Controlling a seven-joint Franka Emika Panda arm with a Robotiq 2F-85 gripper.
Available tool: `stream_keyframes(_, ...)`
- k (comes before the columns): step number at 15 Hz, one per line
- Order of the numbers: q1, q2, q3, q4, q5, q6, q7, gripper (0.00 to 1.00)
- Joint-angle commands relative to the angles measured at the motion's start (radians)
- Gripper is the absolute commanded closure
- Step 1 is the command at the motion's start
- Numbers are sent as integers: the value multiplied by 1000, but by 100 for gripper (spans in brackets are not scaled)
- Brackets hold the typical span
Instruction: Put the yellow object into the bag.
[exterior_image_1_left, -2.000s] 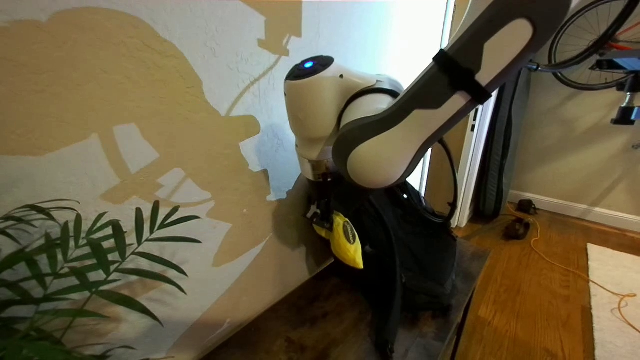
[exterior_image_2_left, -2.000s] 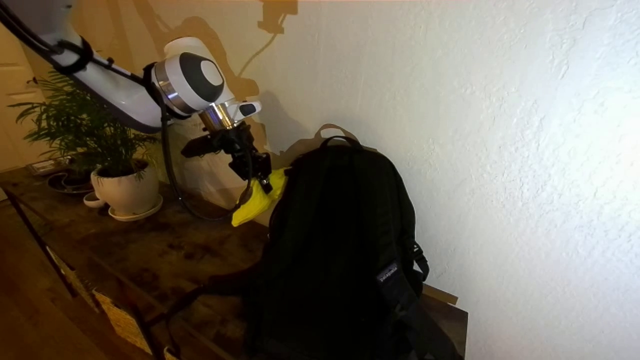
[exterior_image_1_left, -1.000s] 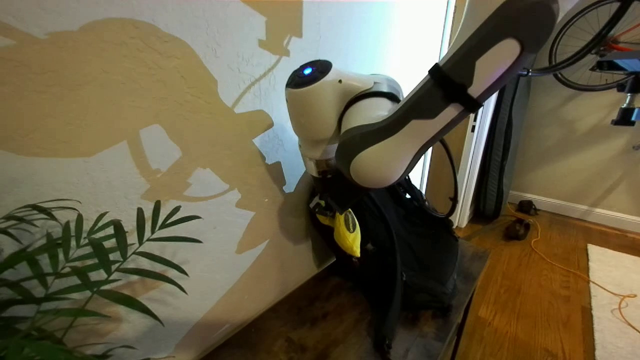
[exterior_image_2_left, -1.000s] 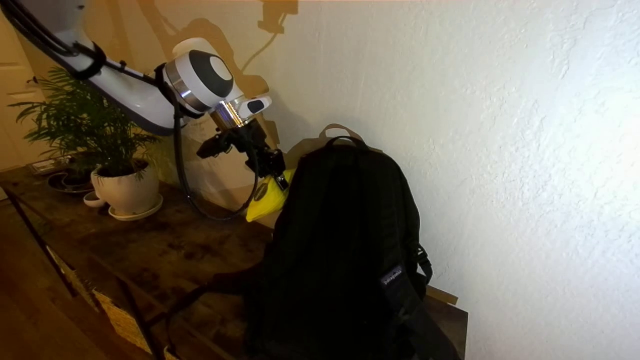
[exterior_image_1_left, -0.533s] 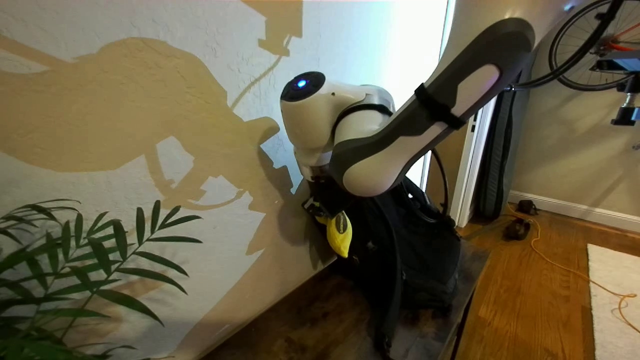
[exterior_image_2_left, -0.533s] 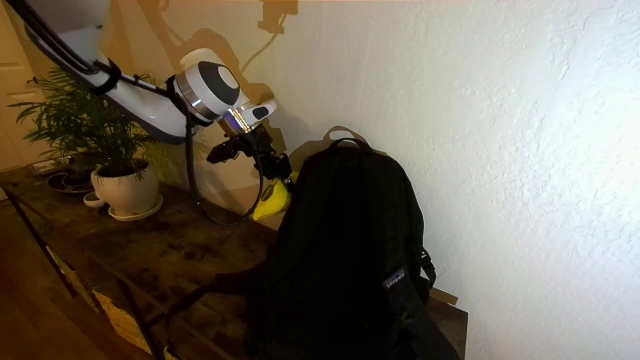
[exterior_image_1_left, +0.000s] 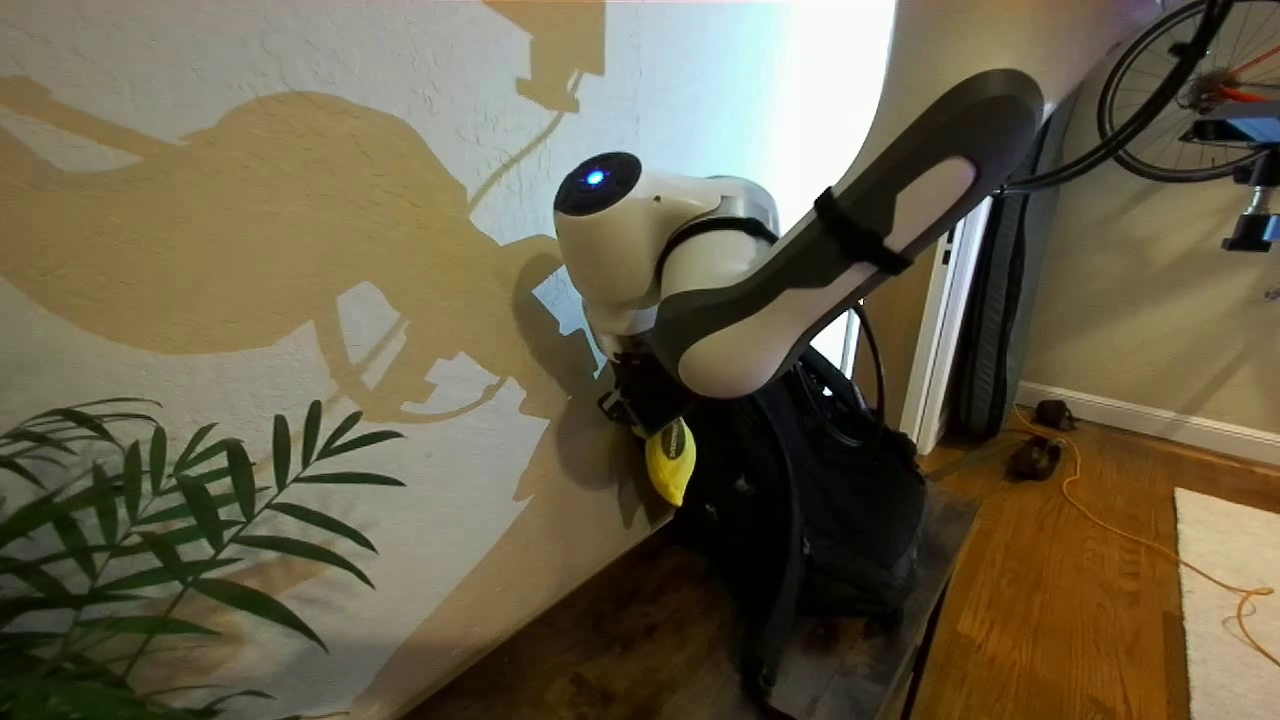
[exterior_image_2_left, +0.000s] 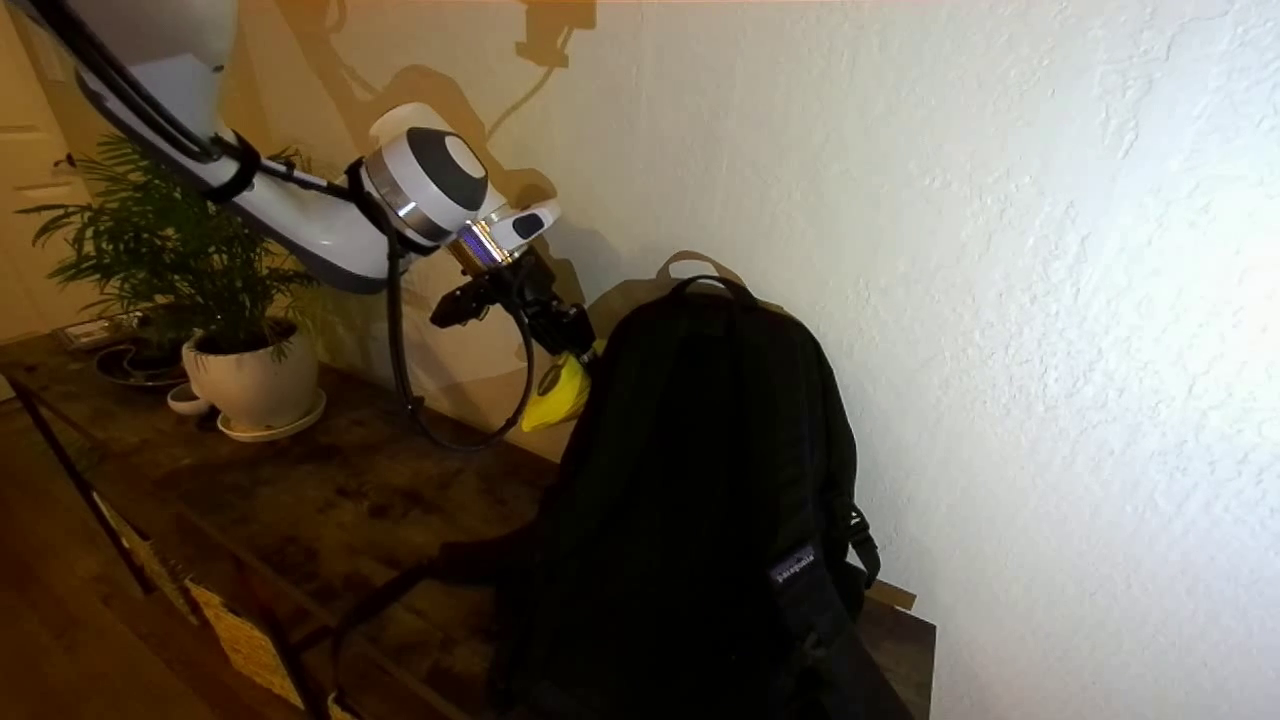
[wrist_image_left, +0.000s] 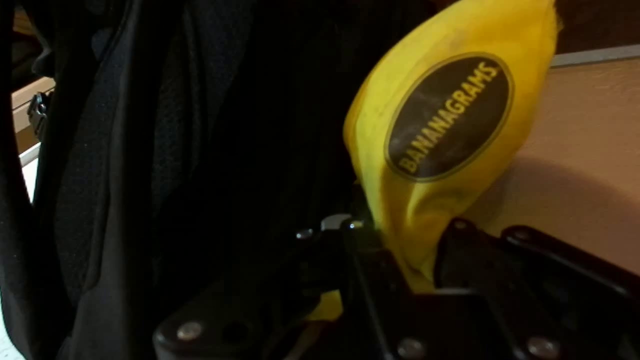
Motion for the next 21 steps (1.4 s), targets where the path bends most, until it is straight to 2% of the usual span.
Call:
stream_keyframes(1,35,30,-68,74,-102,-12,53,93)
stream_keyframes(5,54,44,-84,88,-206,-44,126,93)
stream_keyframes(9,36,56,-57,98,-285,-101,168,93)
stream_keyframes(13,-4,45,-30,92,-264,-129,273,93)
stream_keyframes(21,-105,24,24,38,-191,-104,410,93)
